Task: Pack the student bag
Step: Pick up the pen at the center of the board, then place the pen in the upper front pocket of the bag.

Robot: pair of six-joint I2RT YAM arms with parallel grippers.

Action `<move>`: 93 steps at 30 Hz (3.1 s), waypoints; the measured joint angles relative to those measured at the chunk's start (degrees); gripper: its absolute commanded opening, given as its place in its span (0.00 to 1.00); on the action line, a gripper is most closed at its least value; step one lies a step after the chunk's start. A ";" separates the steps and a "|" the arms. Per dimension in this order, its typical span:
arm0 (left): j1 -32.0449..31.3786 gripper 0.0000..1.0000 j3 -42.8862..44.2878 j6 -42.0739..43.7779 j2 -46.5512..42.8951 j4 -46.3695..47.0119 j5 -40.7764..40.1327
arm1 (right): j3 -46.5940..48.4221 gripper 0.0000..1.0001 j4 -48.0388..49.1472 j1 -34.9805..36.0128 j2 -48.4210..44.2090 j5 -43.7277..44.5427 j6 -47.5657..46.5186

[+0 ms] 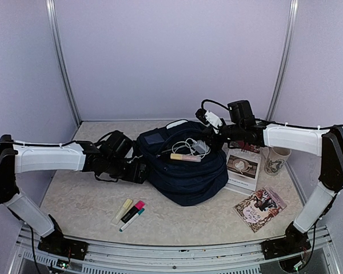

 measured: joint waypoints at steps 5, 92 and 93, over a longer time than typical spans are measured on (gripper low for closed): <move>-0.07 0.71 -6.29 -6.78 -0.09 -4.46 0.07 | 0.22 0.00 -0.07 0.00 0.02 0.00 0.00; -14.88 0.97 15.06 40.30 2.89 25.79 -2.62 | 5.03 0.00 -4.81 0.00 2.16 -6.51 8.85; -14.73 0.97 14.05 38.36 0.44 25.16 -2.27 | 5.03 0.00 -4.81 0.00 2.16 -6.54 8.85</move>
